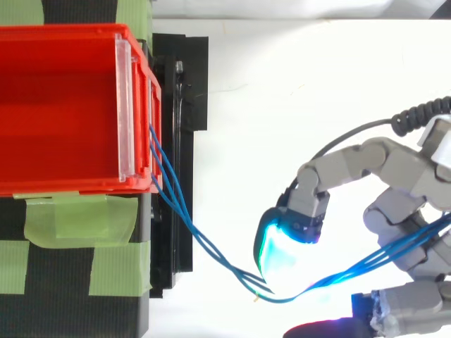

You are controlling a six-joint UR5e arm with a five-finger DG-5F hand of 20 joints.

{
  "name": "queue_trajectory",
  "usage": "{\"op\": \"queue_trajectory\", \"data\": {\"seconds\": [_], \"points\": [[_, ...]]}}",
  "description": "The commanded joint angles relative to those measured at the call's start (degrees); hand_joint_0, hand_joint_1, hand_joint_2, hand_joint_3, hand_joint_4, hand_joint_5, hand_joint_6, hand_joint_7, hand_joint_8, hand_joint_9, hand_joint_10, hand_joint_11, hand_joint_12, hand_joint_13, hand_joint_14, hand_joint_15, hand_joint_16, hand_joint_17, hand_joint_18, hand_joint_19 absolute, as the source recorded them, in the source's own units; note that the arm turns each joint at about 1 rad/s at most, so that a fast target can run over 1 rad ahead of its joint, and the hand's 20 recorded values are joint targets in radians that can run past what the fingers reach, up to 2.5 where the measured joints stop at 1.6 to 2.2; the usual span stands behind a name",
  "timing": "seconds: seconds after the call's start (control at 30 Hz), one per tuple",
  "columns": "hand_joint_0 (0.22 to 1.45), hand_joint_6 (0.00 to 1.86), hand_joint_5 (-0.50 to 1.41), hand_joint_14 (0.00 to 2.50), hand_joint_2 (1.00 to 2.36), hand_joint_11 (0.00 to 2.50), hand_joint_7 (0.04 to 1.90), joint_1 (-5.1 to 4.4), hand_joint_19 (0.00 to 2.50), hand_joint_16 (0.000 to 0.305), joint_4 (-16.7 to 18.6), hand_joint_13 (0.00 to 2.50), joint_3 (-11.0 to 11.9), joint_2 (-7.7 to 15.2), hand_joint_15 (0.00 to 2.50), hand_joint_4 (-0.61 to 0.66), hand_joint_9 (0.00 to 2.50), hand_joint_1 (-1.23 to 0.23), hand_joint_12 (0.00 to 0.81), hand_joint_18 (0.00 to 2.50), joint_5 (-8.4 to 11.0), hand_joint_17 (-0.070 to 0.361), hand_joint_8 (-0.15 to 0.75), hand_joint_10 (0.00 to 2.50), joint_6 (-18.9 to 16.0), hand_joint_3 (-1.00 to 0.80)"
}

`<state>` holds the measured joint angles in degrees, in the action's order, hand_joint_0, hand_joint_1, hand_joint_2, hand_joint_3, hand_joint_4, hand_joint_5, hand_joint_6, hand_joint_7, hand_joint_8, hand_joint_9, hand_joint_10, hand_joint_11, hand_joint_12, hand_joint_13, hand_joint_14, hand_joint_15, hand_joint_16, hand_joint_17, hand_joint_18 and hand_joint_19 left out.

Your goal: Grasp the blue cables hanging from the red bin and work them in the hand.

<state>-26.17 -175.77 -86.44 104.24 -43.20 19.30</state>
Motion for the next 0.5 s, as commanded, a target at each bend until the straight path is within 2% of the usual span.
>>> {"op": "queue_trajectory", "data": {"seconds": [0.0,0.1,0.2,0.33,0.47], "points": [[1.08,1.19,-0.19,2.5,1.02,2.5,0.98,-0.2,0.76,0.203,0.7,1.89,-0.2,0.0,1.4,0.32,1.81,-0.55,0.533,2.5,0.05,0.153,0.455,2.5,-0.1,-0.39],[1.05,1.18,-0.21,2.5,1.02,2.5,0.98,-0.2,0.76,0.203,0.7,1.89,-0.2,0.0,1.4,0.33,1.81,-0.56,0.533,2.5,0.05,0.153,0.455,2.5,-0.1,-0.41],[1.0,1.18,-0.23,2.5,1.02,2.5,0.97,-0.29,0.76,0.203,0.8,1.89,-0.2,0.0,1.4,0.39,1.81,-0.53,0.533,2.5,0.05,0.153,0.455,2.5,-0.1,-0.53],[0.97,1.2,-0.23,2.5,1.01,2.5,0.97,-0.29,0.76,0.203,0.8,1.89,-0.2,0.0,1.4,0.39,1.81,-0.48,0.533,2.5,0.05,0.153,0.455,2.5,-0.1,-0.67],[0.96,1.24,-0.22,2.5,1.01,2.5,0.97,-0.38,0.76,0.203,0.7,1.89,-0.2,0.0,1.4,0.4,1.81,-0.47,0.533,2.5,-0.04,0.153,0.455,2.5,-0.1,-0.7]]}}
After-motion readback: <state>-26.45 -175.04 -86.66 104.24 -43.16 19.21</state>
